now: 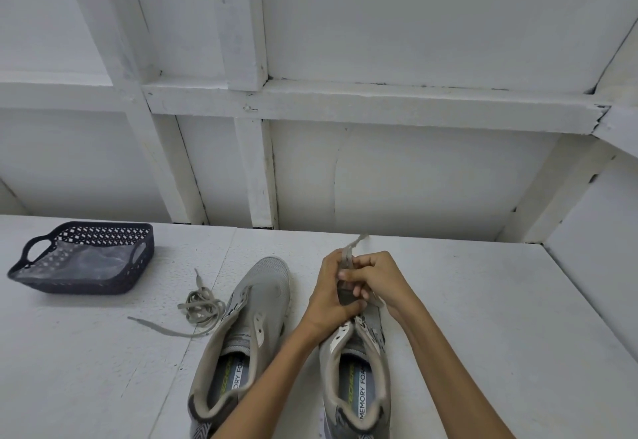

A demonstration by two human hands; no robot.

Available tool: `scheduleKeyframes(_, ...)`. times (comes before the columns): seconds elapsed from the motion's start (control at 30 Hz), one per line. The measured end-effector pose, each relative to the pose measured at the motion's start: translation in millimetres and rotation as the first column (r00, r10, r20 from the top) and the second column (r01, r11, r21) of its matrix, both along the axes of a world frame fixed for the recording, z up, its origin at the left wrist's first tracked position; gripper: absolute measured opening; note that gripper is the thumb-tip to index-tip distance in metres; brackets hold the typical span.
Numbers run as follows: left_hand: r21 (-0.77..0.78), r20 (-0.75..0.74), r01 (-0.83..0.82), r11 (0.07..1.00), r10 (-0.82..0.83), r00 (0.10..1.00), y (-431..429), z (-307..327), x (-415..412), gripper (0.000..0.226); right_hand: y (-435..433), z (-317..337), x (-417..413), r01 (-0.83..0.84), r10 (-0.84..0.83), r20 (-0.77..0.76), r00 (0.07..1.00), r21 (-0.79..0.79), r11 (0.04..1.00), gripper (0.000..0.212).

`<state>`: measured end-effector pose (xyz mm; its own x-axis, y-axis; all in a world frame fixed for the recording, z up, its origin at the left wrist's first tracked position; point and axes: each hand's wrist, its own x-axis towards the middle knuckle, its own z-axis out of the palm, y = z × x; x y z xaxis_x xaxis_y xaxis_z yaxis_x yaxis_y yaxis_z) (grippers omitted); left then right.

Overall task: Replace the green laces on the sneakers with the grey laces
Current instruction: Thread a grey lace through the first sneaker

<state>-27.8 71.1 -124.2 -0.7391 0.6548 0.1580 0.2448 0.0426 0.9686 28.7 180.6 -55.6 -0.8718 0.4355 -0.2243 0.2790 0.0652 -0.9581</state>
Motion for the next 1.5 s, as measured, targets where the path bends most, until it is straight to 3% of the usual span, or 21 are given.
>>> scheduleKeyframes(0.17, -0.04, -0.059, 0.023, 0.999, -0.026, 0.998, -1.7, 0.2, -3.4, 0.09, 3.3, 23.9, 0.4, -0.085, 0.083, -0.067, 0.994, -0.029, 0.996, 0.013)
scheduleKeyframes(0.47, -0.114, -0.108, 0.026, 0.993, -0.038, 0.993, -4.9, 8.2, 0.1, 0.052, 14.7, 92.2, -23.4, -0.093, 0.084, -0.204, 0.975, -0.037, 0.995, 0.014)
scheduleKeyframes(0.7, -0.118, -0.101, 0.05, 0.992, -0.062, 0.993, -5.8, 11.4, -0.1, 0.044, 18.5, 92.5, -38.1, -0.05, 0.026, -0.211, 0.977, -0.113, 0.992, 0.007)
scheduleKeyframes(0.83, -0.039, 0.017, 0.023, 0.999, -0.023, 1.0, -6.1, 11.3, 0.1, 0.042, 18.8, 84.2, -38.8, -0.065, 0.039, -0.216, 0.976, -0.119, 0.991, 0.006)
scheduleKeyframes(1.0, 0.213, 0.172, -0.125, 0.969, 0.089, 0.981, -5.9, 30.6, -0.5, 0.024, 23.5, 75.9, -33.2, -0.077, 0.059, -0.209, 0.976, -0.08, 0.994, 0.029)
scheduleKeyframes(1.07, 0.271, 0.222, -0.133, 0.953, 0.072, 0.972, -7.5, 45.5, -3.2, 0.026, 24.2, 75.0, -31.1, -0.083, 0.065, -0.211, 0.975, -0.08, 0.993, 0.02)
scheduleKeyframes(1.27, 0.231, 0.173, 0.022, 0.973, -0.063, 0.983, -2.2, 79.8, -12.2, 0.007, 19.4, 80.1, -29.8, -0.107, 0.106, -0.199, 0.974, 0.007, 0.994, 0.015)
scheduleKeyframes(1.4, 0.168, 0.169, -0.054, 0.984, 0.025, 0.985, -4.6, 78.8, -15.2, 0.008, 23.3, 82.5, -27.3, 0.032, -0.026, -0.17, 0.985, 0.037, 0.999, 0.028)
scheduleKeyframes(1.5, 0.165, 0.226, -0.174, 0.971, 0.134, 0.965, -11.9, 71.6, -15.8, 0.007, 43.0, 73.0, -24.3, 0.222, -0.204, -0.101, 0.974, 0.235, 0.946, 0.038)
